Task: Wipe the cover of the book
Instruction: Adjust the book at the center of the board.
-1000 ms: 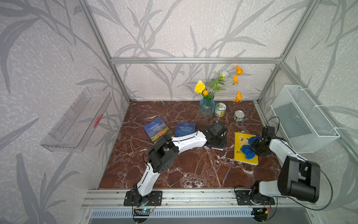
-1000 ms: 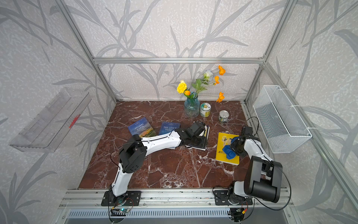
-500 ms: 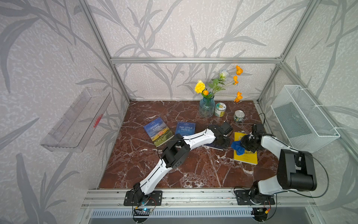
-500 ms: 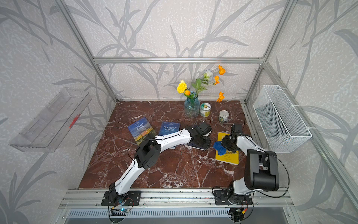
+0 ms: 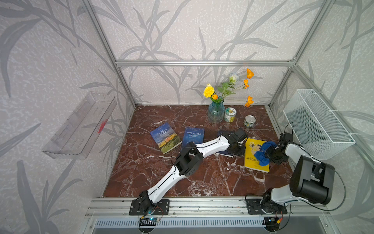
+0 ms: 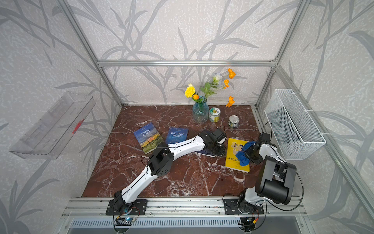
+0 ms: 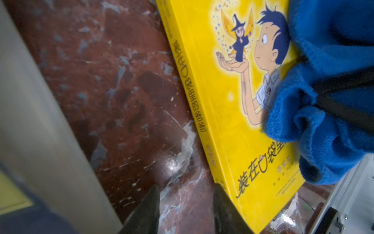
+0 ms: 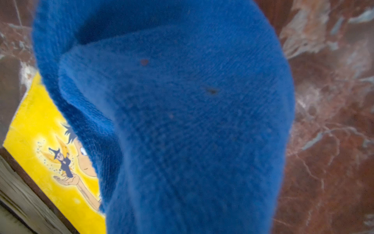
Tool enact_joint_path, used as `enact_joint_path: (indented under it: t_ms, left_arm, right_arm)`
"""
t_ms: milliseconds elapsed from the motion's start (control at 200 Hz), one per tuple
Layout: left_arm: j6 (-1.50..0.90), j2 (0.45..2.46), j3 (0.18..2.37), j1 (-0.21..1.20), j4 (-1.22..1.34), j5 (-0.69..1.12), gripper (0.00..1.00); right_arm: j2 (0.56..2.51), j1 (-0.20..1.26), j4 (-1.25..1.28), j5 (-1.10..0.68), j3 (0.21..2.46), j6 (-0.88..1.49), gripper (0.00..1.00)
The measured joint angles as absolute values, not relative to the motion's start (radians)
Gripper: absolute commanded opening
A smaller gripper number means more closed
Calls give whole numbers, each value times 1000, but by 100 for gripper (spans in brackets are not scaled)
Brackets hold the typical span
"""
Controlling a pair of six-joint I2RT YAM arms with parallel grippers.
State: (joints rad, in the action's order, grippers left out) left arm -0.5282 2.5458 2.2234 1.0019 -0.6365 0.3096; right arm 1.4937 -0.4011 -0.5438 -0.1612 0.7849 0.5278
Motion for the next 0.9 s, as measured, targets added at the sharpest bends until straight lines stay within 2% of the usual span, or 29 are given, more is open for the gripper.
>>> enact_joint_path:
  t_ms: [150,355,520,640,900]
  left_arm:
    - [-525,2549,2229,1008,-648,308,43]
    - [-491,2537,2222,1008,-690,265,39]
    - [-454,2466,2100,1007,-669,218,27]
    - [-435,2410,2001,1008,-659,170,24]
    - [-421,2379,1945,1010,-625,142,25]
  right_arm:
    - [1504,-367,-509,-166,787,524,19]
    - [1522,-200,-425,-156,786,548,18]
    - [1494,-146,-412,-173,762,556,18]
    - [1420,-128,-504,-165,740,553,18]
    - [1166,-19,-675,-117,762,550,18]
